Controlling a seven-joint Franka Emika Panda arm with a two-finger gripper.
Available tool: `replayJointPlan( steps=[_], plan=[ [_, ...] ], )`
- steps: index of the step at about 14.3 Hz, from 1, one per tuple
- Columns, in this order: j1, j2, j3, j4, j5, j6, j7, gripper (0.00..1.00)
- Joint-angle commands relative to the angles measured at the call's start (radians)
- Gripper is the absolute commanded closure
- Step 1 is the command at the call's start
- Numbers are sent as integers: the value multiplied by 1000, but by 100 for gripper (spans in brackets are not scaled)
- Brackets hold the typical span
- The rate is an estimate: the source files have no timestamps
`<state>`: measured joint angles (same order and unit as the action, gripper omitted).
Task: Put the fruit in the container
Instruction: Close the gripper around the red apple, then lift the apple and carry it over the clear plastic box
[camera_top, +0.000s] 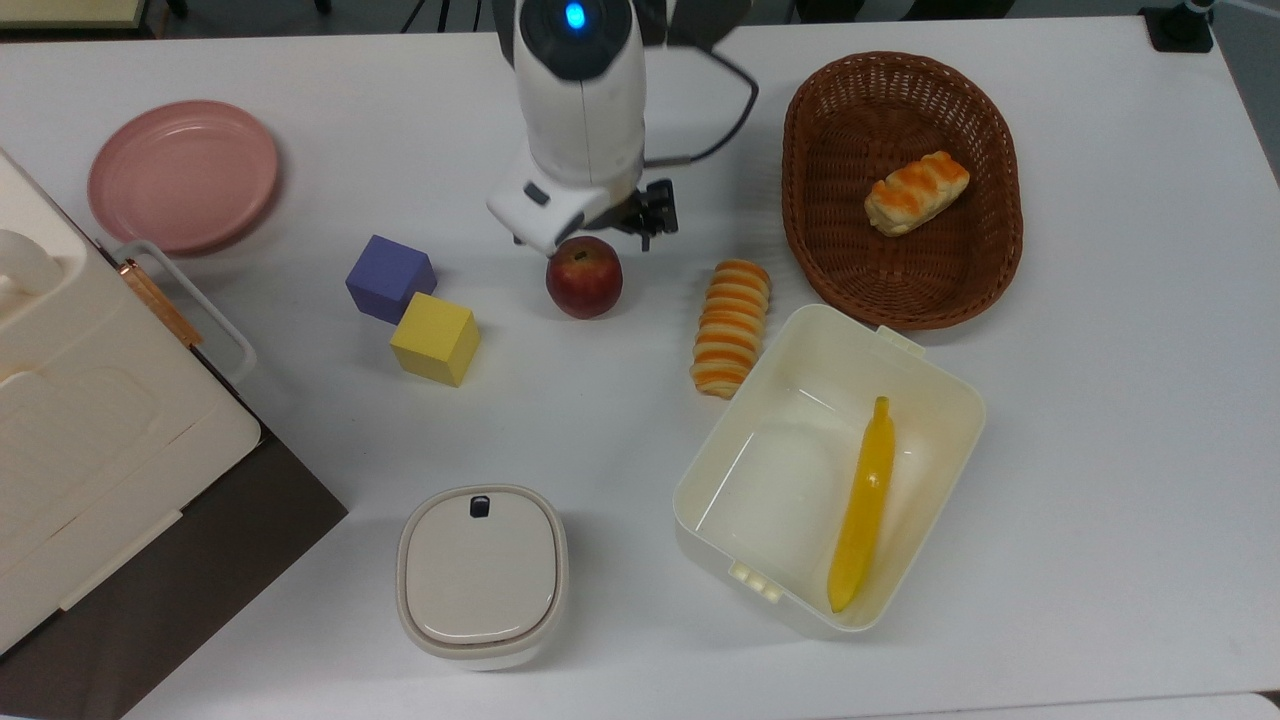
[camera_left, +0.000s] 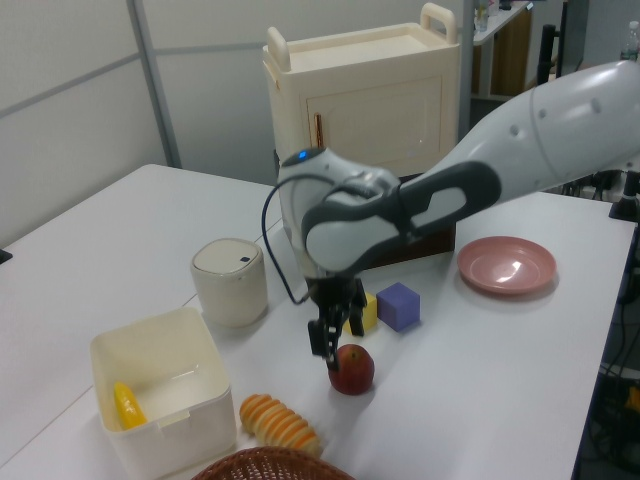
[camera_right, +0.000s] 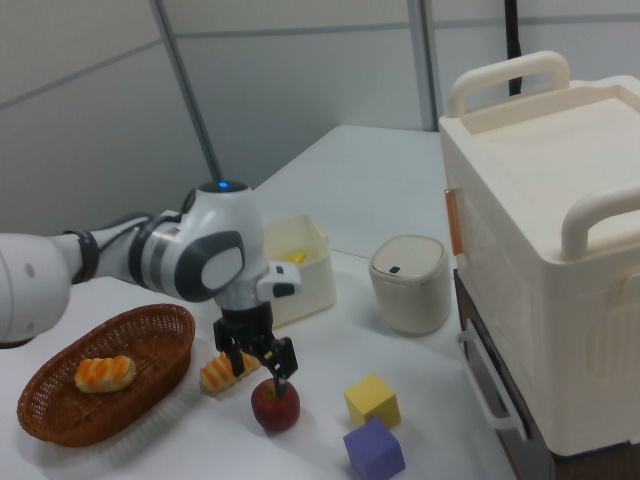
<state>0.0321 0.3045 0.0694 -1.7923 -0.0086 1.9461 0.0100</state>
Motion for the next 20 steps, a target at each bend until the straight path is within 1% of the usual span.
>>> replayJointPlan(
  steps=[1, 6, 7, 8, 10, 11, 13, 14, 15, 17, 18, 19, 20],
  plan=[
    [3, 21, 0, -13, -33, 25, -13, 0],
    [3, 57, 1, -13, -93, 28, -12, 0],
    [9, 64, 1, -12, -93, 30, -7, 0],
    [17, 67, 1, -12, -96, 30, -7, 8],
    [17, 67, 1, -10, -97, 40, -8, 35],
    [15, 65, 1, -7, -96, 39, -7, 38],
    [17, 30, 1, -2, -96, 25, -1, 38],
    [19, 9, 1, 17, -96, 25, -1, 38],
    [35, 7, 1, 66, -96, 25, 1, 38],
    [64, 7, 1, 198, -91, 27, 7, 38],
    [78, 7, 1, 246, -85, 33, 27, 37],
    [100, 11, 1, 263, -91, 43, 37, 37],
    [130, 16, 1, 292, -94, 89, 39, 37]
  ],
)
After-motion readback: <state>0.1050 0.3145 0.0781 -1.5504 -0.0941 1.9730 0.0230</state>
